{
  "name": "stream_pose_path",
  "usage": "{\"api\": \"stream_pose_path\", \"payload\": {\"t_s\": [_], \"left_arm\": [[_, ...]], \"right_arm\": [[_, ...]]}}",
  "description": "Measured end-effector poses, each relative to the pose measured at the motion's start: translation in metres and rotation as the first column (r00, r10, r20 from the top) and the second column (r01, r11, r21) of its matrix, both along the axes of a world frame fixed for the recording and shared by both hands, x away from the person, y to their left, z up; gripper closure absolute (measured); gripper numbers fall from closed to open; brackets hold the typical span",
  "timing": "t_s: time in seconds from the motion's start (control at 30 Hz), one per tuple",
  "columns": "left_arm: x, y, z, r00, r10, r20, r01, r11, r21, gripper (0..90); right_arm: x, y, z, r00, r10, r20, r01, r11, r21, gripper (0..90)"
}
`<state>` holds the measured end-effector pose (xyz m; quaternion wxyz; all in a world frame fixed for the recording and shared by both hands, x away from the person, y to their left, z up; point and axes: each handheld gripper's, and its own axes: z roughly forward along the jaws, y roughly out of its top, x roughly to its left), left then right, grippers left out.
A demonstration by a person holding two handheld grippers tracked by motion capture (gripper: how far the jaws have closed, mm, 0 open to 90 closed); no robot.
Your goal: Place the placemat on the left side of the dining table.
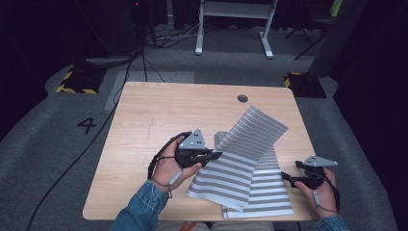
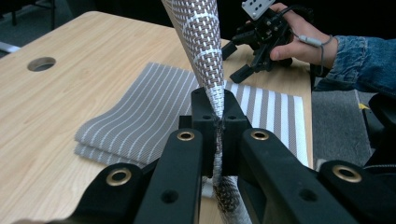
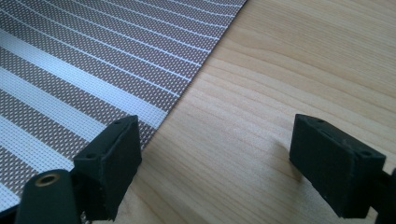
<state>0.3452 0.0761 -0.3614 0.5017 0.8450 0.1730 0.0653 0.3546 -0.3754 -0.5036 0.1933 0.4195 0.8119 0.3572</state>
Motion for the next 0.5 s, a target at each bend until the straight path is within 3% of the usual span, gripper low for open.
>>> {"api": "stream_pose_path", "payload": {"t_s": [0.17,0.23,0.3,0.5], "left_arm": [[0.001,0.016,0.008,0.9998,0.003,0.017,-0.003,1.0,0.002,88.5],[0.001,0.025,0.011,0.9998,0.014,0.012,-0.013,0.9997,-0.022,88.5],[0.001,0.044,0.015,0.9993,0.024,0.028,-0.024,0.9997,-0.007,88.5],[-0.002,0.069,0.022,0.9976,0.04,0.056,-0.041,0.9989,0.022,88.5]], "right_arm": [[0.0,0.001,0.0,1.0,-0.009,-0.002,0.009,1.0,0.006,16.9],[0.0,0.001,0.0,0.9999,-0.012,-0.001,0.012,1.0,0.006,17.0],[0.0,0.001,0.0,0.9999,-0.014,-0.001,0.014,1.0,0.005,17.0],[-0.001,0.002,0.0,0.9998,-0.019,0.0,0.019,1.0,0.005,17.2]]}}
